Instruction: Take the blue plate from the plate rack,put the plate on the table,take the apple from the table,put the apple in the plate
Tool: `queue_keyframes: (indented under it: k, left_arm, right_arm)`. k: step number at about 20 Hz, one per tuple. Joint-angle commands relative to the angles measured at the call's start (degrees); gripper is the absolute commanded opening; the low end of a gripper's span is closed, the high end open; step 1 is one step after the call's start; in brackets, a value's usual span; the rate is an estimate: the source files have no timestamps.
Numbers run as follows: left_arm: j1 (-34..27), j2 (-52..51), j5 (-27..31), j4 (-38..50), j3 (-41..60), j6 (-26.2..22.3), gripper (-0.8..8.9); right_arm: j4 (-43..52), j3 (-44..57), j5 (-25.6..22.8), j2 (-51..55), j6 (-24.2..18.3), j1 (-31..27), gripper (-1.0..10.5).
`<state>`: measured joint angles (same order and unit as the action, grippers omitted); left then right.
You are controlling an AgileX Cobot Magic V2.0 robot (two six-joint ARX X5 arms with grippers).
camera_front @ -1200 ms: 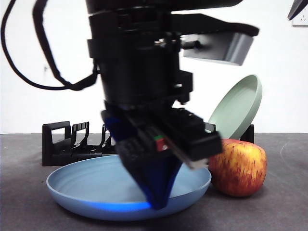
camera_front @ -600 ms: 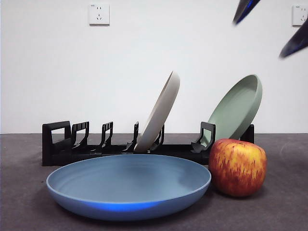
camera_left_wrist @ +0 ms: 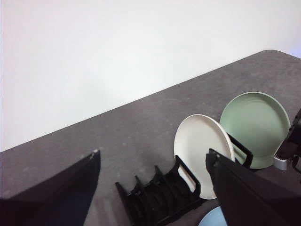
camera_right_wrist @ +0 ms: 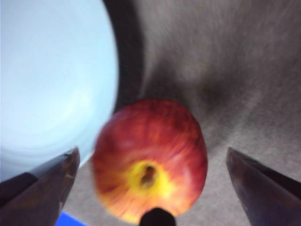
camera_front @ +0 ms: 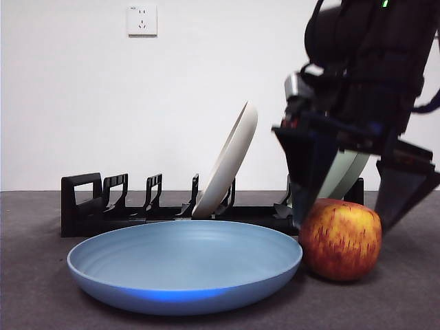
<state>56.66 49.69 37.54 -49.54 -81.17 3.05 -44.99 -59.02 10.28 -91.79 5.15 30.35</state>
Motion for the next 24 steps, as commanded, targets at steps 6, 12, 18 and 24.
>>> queue_keyframes:
  k: [6, 12, 18, 24]
  left_arm:
    - [-0.15, -0.35, 1.55, -2.84, 0.20, 0.33, 3.77]
    - [-0.15, -0.35, 1.53, -2.80, 0.20, 0.33, 3.77]
    - [-0.15, -0.35, 1.38, -2.58, 0.20, 0.33, 3.77]
    - [-0.15, -0.35, 1.31, -3.65, 0.20, 0.39, 3.77]
  right_arm:
    - [0.15, -0.09, -0.20, 0.33, 1.44, 0.15, -0.1]
    - [0.20, -1.81, 0.26, 11.61, 4.92, 1.18, -0.1]
    - [4.92, -9.57, 0.04, 11.45, 4.85, 12.63, -0.1]
    - [7.04, -14.23, -6.03, -3.32, 3.80, 20.79, -0.1]
